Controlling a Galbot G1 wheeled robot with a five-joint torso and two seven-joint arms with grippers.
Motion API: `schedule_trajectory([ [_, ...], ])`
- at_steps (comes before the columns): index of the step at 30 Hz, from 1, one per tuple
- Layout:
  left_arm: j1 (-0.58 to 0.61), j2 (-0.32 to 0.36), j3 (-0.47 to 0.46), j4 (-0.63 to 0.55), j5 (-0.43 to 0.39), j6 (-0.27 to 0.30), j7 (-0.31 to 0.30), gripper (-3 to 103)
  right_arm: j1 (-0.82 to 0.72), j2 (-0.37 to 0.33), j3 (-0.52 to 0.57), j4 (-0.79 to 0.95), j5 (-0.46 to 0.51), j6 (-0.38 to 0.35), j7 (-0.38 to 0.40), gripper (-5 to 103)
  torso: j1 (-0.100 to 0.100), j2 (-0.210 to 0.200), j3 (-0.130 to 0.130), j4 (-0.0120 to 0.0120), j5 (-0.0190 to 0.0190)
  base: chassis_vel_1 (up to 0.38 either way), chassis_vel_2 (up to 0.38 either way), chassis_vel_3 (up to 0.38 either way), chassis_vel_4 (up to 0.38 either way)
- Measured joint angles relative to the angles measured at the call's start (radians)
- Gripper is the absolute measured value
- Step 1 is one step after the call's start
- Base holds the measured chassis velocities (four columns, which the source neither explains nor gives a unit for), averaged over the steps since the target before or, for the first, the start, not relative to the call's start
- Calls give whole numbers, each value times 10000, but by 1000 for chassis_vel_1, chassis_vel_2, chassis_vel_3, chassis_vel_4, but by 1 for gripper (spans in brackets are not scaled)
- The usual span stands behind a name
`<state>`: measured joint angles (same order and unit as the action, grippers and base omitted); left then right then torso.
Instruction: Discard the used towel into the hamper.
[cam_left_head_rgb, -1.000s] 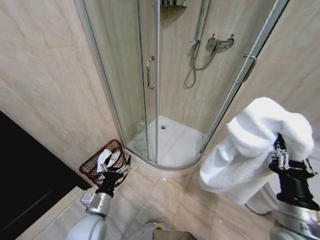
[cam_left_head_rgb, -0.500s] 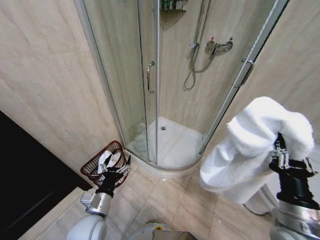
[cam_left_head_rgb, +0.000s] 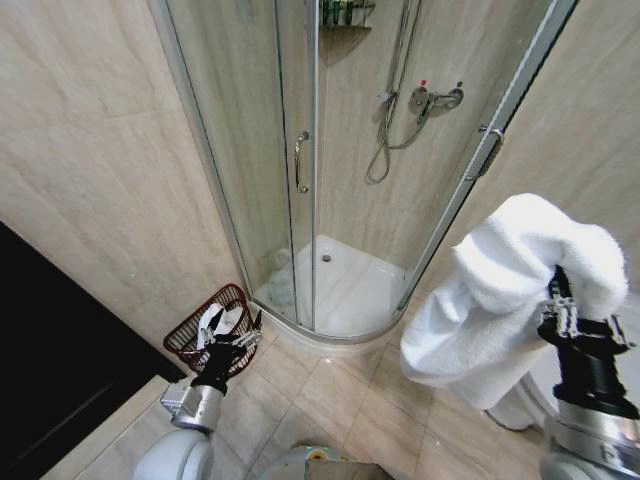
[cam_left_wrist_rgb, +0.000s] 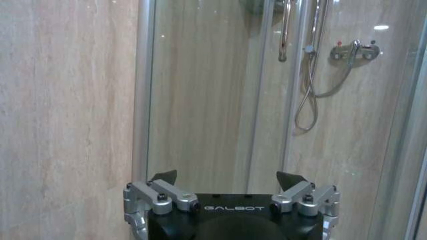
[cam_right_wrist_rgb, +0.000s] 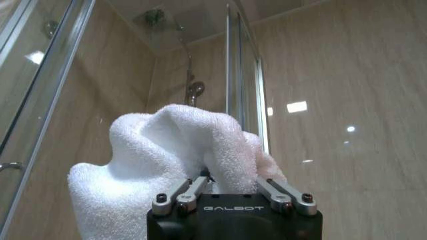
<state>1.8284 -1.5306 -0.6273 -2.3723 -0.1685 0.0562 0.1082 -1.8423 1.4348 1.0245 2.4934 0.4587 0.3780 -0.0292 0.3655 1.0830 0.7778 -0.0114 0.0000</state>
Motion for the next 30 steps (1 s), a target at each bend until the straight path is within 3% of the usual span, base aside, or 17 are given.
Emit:
schedule_trajectory([
  [30, 0, 0, 0, 0, 0, 0, 0, 100, 19, -66, 60, 11, 6, -12, 35, 20, 733, 1595, 859, 0, 0, 0, 0, 0, 0],
])
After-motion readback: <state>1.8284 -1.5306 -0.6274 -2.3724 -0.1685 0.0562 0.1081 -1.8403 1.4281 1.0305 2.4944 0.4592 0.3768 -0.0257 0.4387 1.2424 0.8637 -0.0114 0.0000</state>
